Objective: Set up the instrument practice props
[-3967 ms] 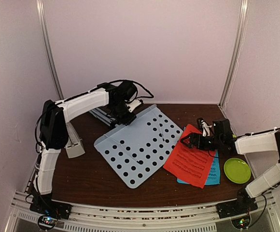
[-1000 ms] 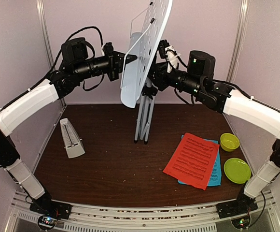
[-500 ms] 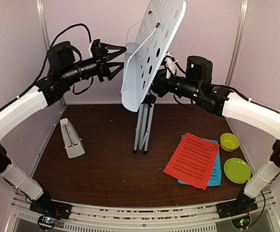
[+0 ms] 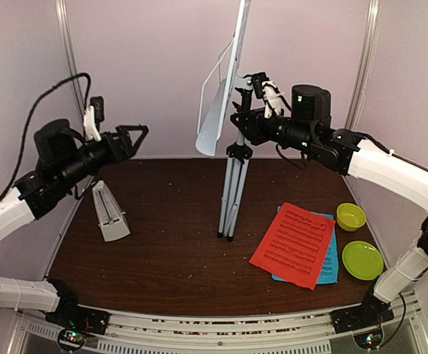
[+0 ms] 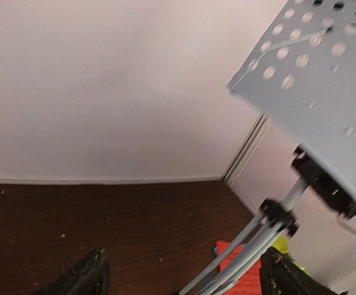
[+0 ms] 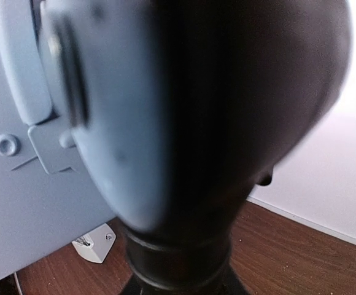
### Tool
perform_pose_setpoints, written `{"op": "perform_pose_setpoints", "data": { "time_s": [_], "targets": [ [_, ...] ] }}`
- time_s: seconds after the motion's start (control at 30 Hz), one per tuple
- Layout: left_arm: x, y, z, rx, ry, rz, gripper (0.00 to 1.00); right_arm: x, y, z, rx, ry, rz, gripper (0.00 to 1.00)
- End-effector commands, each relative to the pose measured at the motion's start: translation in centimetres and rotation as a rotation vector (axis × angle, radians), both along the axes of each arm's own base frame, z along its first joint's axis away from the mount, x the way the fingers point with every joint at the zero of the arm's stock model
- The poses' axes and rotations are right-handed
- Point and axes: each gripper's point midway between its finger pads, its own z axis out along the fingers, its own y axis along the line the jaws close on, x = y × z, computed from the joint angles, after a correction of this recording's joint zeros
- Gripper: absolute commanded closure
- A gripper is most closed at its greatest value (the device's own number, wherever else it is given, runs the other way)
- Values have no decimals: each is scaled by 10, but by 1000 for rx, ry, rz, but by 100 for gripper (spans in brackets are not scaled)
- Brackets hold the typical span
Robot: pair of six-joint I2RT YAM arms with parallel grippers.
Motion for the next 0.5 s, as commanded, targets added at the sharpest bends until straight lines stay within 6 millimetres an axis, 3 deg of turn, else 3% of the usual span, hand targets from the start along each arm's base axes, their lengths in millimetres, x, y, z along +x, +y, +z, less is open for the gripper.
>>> {"op": "perform_pose_setpoints", "data": {
  "time_s": [0.0,0.2,0.33,0.47],
  "targets": [
    [10,-12,-66,255,-78,68,15,-25,-43,119,267,-206,-65,100],
    [0,-69,-124,335,-117,-24,21,-26,-55,130,326,-222,-108,100],
    [-5,-112,-138,382,-156,-53,22,-25,-62,134,350,-225,-142,100],
    [5,-148,-150,408,-156,-54,27,-25,-70,138,385,-214,-173,100]
  ]
}}
